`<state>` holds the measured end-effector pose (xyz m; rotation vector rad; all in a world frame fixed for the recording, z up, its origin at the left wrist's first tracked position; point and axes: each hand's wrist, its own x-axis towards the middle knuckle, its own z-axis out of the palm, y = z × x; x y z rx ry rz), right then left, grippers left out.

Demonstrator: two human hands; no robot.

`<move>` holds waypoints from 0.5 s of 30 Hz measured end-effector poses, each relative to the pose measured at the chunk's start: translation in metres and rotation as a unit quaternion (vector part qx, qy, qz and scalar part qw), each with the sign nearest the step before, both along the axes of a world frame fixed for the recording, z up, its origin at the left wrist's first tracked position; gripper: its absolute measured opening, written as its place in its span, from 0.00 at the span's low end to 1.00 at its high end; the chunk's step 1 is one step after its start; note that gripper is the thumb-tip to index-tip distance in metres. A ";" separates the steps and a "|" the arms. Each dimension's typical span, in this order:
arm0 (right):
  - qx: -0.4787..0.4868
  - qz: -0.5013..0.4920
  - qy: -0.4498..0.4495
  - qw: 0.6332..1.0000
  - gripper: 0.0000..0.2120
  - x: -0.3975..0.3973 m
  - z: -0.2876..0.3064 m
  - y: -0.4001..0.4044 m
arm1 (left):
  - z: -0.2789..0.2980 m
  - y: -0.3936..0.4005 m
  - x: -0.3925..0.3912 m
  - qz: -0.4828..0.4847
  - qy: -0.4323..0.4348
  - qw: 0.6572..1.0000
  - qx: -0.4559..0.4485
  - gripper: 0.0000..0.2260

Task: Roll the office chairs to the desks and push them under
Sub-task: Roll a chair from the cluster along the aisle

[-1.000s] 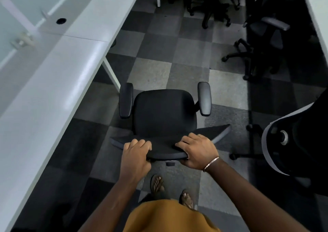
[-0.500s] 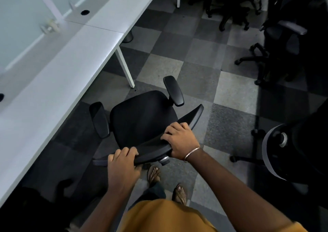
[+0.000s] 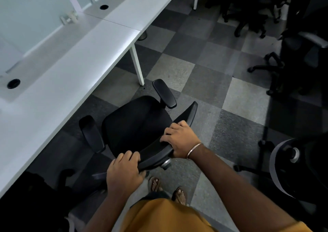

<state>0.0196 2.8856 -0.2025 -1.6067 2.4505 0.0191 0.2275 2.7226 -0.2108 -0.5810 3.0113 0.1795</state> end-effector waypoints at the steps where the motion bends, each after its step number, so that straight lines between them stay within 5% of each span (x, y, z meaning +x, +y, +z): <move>1: 0.004 0.003 0.000 1.000 0.19 -0.005 0.000 0.000 | 0.001 0.001 -0.003 -0.006 0.000 1.000 0.004 0.18; 15: -0.031 -0.003 -0.011 0.999 0.20 -0.063 -0.004 -0.074 | -0.003 -0.058 -0.052 -0.004 0.034 0.999 0.012 0.15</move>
